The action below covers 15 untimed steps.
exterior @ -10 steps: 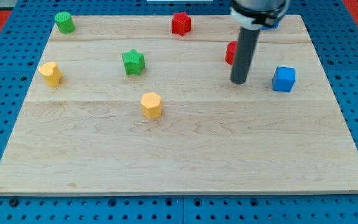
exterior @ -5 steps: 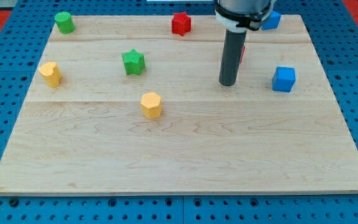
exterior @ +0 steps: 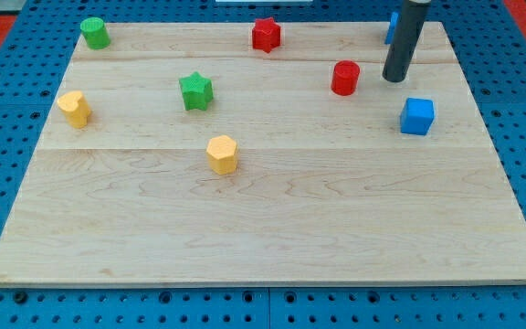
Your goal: Move the red circle towards the bottom left corner
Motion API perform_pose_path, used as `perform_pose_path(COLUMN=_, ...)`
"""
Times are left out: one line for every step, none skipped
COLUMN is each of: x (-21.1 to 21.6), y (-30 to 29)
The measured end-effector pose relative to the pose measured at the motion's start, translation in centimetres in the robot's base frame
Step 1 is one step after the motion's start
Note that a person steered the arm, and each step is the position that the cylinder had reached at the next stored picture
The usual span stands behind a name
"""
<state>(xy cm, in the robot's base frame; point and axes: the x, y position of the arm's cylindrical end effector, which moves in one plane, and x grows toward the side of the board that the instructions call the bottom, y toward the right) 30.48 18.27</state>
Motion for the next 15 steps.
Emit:
perform_pose_path(x=-1.5, y=-0.2)
perform_pose_path(x=-1.5, y=-0.3)
perform_pose_path(x=-0.5, y=-1.0)
perform_pose_path(x=-0.5, y=-2.6)
perform_pose_path(x=-0.7, y=-4.6)
perform_pose_path(x=-0.7, y=-6.5)
perform_pose_path(x=-0.6, y=-8.1)
perform_pose_path(x=-0.1, y=-9.6)
perform_pose_path(x=0.9, y=-10.6)
perform_pose_path(x=2.2, y=-10.7)
perform_pose_path(x=3.8, y=-10.7)
perform_pose_path(x=5.9, y=-10.7)
perform_pose_path(x=7.8, y=-10.8)
perform_pose_path(x=8.7, y=-12.5)
perform_pose_path(x=8.8, y=-14.8)
